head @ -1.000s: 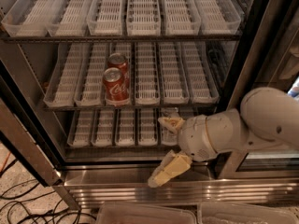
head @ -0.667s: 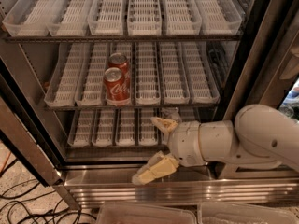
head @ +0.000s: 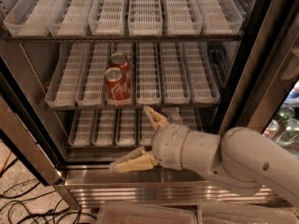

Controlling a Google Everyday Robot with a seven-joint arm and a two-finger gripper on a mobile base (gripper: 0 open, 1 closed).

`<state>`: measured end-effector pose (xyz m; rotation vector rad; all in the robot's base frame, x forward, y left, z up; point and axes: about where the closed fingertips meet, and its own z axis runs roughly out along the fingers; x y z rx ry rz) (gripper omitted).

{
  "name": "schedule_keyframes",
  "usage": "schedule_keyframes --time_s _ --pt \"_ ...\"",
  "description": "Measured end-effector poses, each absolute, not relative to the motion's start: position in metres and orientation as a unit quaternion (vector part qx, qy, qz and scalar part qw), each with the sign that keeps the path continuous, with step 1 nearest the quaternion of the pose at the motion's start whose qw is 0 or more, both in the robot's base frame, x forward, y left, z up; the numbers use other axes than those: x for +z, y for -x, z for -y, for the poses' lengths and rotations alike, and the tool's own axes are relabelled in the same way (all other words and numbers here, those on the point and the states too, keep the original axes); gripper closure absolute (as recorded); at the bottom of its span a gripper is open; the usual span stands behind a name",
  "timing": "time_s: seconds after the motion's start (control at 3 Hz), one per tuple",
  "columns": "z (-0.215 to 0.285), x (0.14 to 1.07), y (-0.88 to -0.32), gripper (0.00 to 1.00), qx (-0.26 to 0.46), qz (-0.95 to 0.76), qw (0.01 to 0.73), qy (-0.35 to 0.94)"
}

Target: Pick coke can from middle shelf of fridge

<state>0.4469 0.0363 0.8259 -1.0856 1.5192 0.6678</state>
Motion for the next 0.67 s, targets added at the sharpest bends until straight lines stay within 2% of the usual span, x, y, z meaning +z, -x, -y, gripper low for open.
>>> schedule_keyframes --time_s 0.33,0.67 --pt "-0.0439 0.8389 -0.4589 0.00 0.265 -0.648 0.586 0.408" --pt "-0.0439 0.8389 -0.4589 0.00 0.265 -0.648 0.586 0.408"
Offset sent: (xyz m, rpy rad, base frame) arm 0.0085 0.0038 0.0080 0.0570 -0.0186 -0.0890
